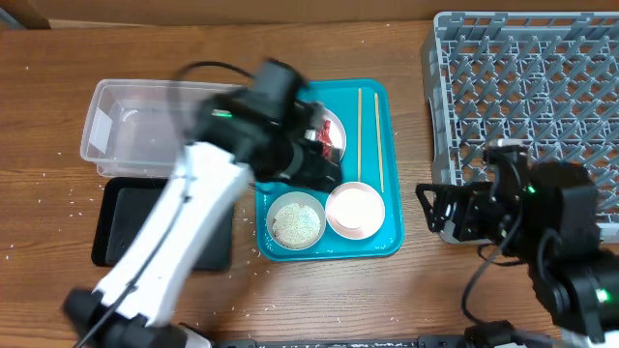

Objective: Sort waste into correct bins and load items into the dishwasher
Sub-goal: 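Grasp the white cup with the left gripper and lift it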

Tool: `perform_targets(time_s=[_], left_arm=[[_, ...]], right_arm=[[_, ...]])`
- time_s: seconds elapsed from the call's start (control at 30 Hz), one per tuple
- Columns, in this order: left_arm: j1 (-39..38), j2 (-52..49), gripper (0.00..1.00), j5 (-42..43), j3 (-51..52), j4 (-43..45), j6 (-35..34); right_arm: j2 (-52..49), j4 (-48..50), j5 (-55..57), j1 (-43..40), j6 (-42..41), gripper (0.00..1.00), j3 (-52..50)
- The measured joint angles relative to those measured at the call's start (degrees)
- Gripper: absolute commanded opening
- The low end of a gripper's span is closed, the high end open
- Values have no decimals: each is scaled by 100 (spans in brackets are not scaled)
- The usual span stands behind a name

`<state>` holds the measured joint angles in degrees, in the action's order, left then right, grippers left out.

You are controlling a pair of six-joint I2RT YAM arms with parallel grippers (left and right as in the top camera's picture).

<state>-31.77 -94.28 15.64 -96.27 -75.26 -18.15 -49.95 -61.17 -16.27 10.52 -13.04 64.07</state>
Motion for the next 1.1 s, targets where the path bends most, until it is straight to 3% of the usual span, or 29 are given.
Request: perform_targets(time_s=[0.1,0.17,0.23,0.47,0.57,0.9,1.0,1.1], left_arm=[[-713,-459,80,-820,-11,52,-323],[-986,-822,61,-1154,-11,142,-483],[-1040,-1202,49,-1292,-11,223,-588],[-949,-2105,30,-1331,-11,367,-715],[-949,-2256,4,-1327,-11,380,-767],[-730,-2055,4,-1104,-20,203,-713],[-337,-1600,4,-581,-22,208,-492],[413,-964,4,501,-44,208,57]], right_arm=[[-264,-11,-46,0,-160,100,0],[-400,-55,-55,0,-223,100,0],[-498,-144,-81,0,-267,100,0],[-570,-168,-90,0,-343,100,0],[-570,-173,-90,0,-345,100,0],[-570,-129,-90,0,-348,100,0],[-570,-87,-90,0,-343,100,0],[-570,2,-138,0,-345,96,0]])
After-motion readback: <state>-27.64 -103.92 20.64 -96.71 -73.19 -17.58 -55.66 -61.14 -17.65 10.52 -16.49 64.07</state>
